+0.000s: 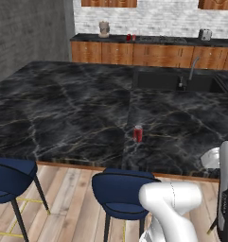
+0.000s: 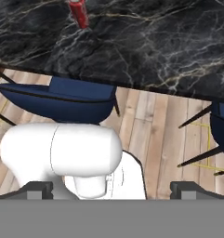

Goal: Four empty soda cans are scattered around the kitchen. Gather all the cans and cluster them next to the stove for recycling.

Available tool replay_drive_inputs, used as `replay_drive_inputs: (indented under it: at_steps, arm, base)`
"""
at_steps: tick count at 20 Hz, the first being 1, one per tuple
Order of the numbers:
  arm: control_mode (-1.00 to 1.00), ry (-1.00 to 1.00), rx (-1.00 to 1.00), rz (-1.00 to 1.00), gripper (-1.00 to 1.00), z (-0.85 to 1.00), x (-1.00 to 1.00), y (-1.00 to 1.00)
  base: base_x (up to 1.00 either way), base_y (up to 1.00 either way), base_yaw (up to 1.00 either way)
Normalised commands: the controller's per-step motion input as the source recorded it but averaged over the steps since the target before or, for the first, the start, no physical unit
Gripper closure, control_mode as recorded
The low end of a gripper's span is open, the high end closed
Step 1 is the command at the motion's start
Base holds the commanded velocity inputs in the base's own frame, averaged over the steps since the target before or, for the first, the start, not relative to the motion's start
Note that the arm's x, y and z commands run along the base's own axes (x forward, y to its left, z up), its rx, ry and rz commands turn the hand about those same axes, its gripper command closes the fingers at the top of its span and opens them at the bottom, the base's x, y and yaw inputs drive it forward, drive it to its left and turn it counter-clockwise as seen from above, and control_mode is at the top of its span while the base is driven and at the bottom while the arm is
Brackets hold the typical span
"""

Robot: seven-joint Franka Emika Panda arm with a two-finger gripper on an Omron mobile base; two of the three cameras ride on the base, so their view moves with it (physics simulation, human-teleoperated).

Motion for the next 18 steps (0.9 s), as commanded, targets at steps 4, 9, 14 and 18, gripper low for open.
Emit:
replay_drive_inputs:
  at_steps: [4, 9, 14, 18]
  arm:
    - [-1.00, 0.02, -0.07, 0.00, -1.00, 0.00, 0.54, 0.31]
    - [-1.00, 0.01, -0.04, 0.00, -1.00, 0.00, 0.49, 0.19]
    - [-1.00, 0.05, 0.03, 0.07, -1.00, 0.00, 0.09, 0.06]
    - [-1.00, 0.01, -0.05, 0.05, -1.00, 0.00, 0.31, 0.20]
  base:
    - [0.00, 0.00, 0.00]
    - [0.00, 0.00, 0.00]
    - [0.00, 0.00, 0.00]
    - [0.00, 0.00, 0.00]
